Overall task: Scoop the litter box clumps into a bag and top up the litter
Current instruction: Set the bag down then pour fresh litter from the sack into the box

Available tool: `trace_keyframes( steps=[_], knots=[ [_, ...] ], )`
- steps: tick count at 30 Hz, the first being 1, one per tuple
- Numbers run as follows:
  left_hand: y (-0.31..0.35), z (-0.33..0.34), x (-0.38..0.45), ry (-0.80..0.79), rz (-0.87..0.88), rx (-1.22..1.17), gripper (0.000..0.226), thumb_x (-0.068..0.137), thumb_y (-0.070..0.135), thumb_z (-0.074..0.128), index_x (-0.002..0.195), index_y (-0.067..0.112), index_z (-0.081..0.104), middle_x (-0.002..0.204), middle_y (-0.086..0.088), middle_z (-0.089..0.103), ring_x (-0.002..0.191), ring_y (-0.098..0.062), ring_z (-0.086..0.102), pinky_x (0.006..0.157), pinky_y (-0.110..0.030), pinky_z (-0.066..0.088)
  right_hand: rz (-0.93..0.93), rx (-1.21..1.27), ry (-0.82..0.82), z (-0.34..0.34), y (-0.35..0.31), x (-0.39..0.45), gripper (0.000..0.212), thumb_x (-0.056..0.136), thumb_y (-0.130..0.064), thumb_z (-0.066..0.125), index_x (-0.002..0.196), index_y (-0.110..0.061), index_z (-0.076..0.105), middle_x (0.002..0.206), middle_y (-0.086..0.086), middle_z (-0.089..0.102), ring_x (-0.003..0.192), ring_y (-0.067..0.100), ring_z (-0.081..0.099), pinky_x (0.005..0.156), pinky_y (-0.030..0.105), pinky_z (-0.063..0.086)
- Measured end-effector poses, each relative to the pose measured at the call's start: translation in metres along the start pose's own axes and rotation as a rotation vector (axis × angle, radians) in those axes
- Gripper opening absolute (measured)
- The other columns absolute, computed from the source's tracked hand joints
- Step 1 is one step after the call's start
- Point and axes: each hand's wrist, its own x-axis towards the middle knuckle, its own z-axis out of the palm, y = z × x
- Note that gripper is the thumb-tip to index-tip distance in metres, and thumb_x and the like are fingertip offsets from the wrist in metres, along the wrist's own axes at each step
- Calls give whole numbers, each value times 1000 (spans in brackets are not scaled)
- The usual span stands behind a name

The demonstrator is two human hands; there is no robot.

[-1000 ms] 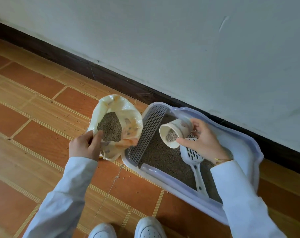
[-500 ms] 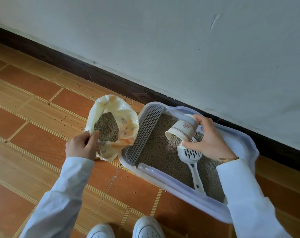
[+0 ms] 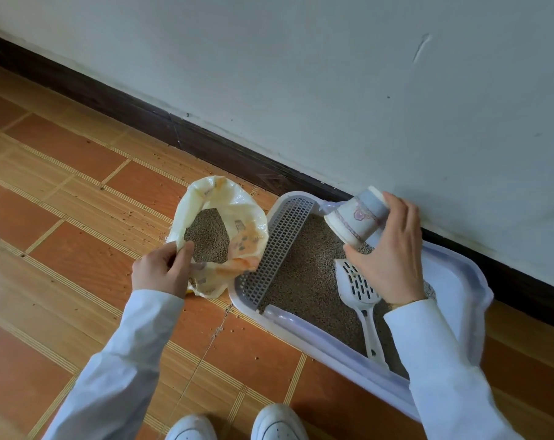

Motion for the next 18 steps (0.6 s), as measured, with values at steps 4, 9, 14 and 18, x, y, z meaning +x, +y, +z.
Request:
trace_keyframes(
  steps=[4,9,14,18],
  knots=[
    [0,-2,0,-13,15,6,48,76,41,46,67,0,67,50,-20,55,43,-21,36,46,-24,26,113,344,-67,2,-25,10,82,58,-38,85,124,-15,42,117,-2,41,108,10,43,88,8,36],
    [0,-6,-1,-20,27,16,48,78,41,46,66,-2,64,47,-17,49,44,-20,36,45,-25,25,-7,505,-383,26,-94,20,81,60,-43,85,124,-17,42,121,-2,43,107,7,48,80,5,40],
    [-4,-9,0,-35,65,60,45,81,39,45,58,1,55,40,-3,38,40,-18,32,43,-24,21,-328,180,-492,71,-141,20,91,60,-49,82,129,-10,38,122,4,42,112,18,44,96,29,42],
    [-8,-9,4,-34,52,75,44,80,39,46,58,2,56,40,-5,40,40,-19,34,42,-24,22,-483,24,-538,110,-153,21,86,62,-44,81,128,-9,38,123,6,42,112,21,44,96,30,39]
  ],
)
